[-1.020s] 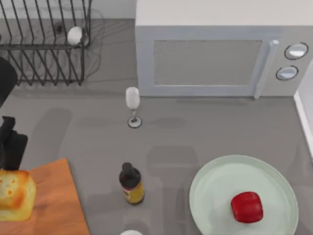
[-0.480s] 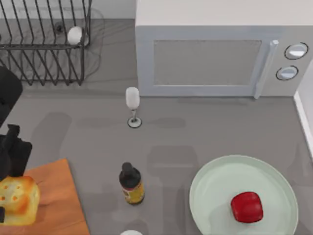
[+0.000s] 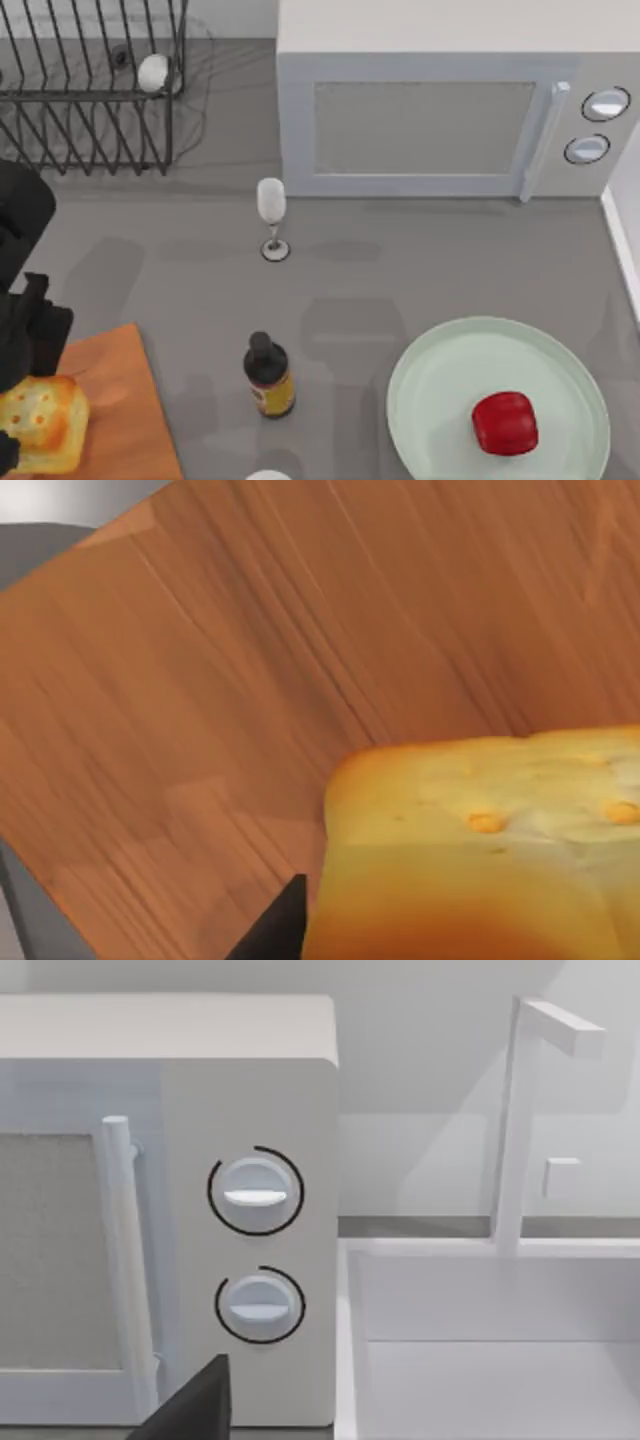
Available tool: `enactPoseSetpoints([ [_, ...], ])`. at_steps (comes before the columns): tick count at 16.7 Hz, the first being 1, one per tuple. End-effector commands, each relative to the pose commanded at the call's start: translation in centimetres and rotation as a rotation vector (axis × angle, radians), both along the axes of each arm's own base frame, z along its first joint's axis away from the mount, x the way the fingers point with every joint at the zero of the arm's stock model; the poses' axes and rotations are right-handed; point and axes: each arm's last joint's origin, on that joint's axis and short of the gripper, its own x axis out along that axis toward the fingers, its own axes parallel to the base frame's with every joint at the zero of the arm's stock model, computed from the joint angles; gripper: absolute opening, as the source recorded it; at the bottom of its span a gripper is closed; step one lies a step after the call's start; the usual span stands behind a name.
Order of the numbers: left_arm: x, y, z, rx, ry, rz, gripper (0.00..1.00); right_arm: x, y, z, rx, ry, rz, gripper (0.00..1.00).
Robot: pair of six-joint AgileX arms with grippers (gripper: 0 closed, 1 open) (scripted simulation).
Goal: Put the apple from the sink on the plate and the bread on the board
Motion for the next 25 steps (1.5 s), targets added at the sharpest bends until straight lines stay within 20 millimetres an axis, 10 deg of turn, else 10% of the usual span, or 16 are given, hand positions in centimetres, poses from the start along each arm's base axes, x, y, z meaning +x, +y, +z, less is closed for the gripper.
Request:
enactPoseSetpoints([
  [3, 0.00, 0.00, 0.00, 0.000, 0.000, 0.000, 0.00, 0.00, 0.00, 0.00, 0.000, 0.000, 0.000, 1.00],
  [16, 0.00, 0.00, 0.00, 0.000, 0.000, 0.000, 0.98, 0.00, 0.00, 0.00, 0.000, 0.000, 0.000, 1.00],
  [25, 0.01, 0.01, 0.02, 0.000, -0.001, 0.000, 1.00, 0.00, 0.00, 0.00, 0.000, 0.000, 0.000, 1.00],
])
